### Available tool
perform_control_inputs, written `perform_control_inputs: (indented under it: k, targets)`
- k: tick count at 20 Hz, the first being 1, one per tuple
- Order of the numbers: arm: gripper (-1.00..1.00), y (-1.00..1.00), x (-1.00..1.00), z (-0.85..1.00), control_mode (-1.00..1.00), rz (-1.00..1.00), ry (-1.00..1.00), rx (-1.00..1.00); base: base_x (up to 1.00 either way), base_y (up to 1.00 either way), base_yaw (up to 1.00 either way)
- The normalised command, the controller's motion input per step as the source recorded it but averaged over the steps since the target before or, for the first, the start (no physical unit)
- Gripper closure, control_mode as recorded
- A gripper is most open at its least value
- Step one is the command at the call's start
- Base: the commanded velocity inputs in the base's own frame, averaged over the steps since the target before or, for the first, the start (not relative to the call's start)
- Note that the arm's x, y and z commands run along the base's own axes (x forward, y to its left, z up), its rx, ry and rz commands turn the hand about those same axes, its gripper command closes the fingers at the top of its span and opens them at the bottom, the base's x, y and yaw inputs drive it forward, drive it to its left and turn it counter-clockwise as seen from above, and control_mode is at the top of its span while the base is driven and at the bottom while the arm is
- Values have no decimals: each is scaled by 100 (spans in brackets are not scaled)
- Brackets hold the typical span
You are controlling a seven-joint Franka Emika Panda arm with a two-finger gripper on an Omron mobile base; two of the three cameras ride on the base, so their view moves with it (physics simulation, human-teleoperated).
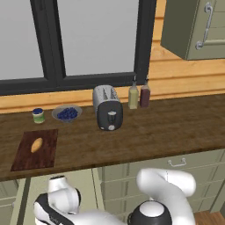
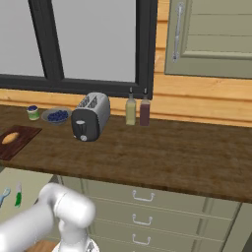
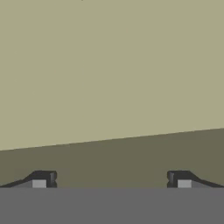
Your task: Place the appropriate cutting tool for cutting the potato skin on the cutting board.
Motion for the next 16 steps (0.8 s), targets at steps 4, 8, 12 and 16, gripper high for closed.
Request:
perform_control_inputs:
  k: [4,8,12,16]
  targets:
    - [-100,16,38,45,-100,0,-12,-15,0,0,0]
    - [-100,32,51,30,-100,0,-21,-20,0,0,0]
    - [-100,14,58,18,-100,0,-17,-15,0,0,0]
    - [-100,0,69,4,-100,5,-5,-4,0,0,0]
